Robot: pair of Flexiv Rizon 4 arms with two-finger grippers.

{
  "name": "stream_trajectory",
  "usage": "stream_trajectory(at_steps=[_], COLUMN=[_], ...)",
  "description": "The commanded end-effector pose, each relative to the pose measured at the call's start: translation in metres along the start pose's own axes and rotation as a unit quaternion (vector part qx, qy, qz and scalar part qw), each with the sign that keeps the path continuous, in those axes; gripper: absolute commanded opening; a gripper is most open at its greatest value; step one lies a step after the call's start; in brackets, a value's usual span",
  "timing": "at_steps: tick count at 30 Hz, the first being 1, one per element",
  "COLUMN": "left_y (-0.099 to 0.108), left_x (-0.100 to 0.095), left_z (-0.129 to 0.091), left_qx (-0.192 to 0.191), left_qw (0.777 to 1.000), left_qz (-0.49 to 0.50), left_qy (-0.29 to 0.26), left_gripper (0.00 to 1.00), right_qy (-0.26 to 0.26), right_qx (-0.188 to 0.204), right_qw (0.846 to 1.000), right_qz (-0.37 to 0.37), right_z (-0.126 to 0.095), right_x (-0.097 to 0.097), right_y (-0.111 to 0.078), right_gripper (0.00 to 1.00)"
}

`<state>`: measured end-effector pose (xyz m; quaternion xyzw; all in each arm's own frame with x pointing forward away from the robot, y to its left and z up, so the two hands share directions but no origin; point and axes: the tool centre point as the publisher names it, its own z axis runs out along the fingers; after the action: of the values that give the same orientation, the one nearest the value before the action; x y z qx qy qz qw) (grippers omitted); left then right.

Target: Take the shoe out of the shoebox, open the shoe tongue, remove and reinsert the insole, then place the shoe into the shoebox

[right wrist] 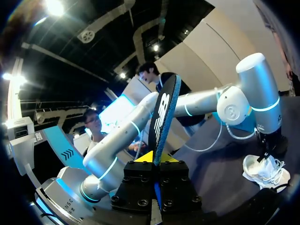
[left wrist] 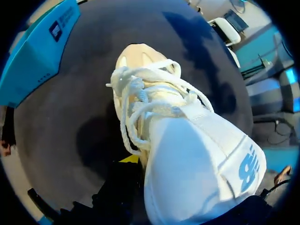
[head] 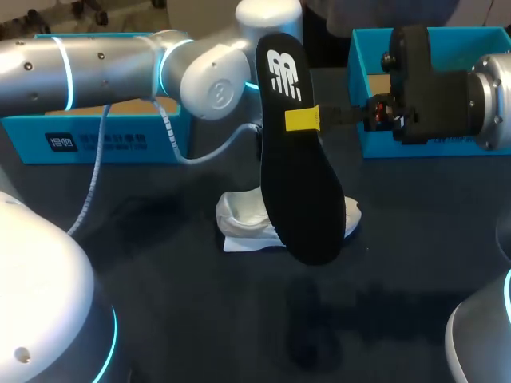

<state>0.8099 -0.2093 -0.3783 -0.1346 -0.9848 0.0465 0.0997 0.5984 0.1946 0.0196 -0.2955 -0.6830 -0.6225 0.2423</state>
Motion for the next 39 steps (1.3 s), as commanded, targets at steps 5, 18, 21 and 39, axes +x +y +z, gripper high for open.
stream_trajectory(at_steps=[5, 18, 21, 39], left_y=[0.004, -0.006, -0.004, 0.004], left_x=[-0.004, 0.002, 0.004, -0.003], left_z=[-0.01, 0.008, 0.003, -0.002], left_qx=[-0.017, -0.041, -0.037, -0.022], left_qw=[0.999, 0.999, 0.999, 0.999], left_qz=[0.036, -0.001, -0.004, -0.033], left_qy=[0.023, 0.002, -0.005, -0.033], left_gripper=[0.0, 1.0, 1.0, 1.0], right_qy=[-0.001, -0.001, -0.001, -0.001], right_qx=[0.0, 0.0, 0.0, 0.0], right_qw=[1.0, 1.0, 1.0, 1.0], right_qz=[0.001, 0.001, 0.001, 0.001], right_z=[0.004, 0.004, 0.004, 0.004], right_x=[0.0, 0.0, 0.0, 0.0], right_y=[0.001, 0.001, 0.001, 0.001], right_gripper=[0.0, 0.0, 0.0, 0.0])
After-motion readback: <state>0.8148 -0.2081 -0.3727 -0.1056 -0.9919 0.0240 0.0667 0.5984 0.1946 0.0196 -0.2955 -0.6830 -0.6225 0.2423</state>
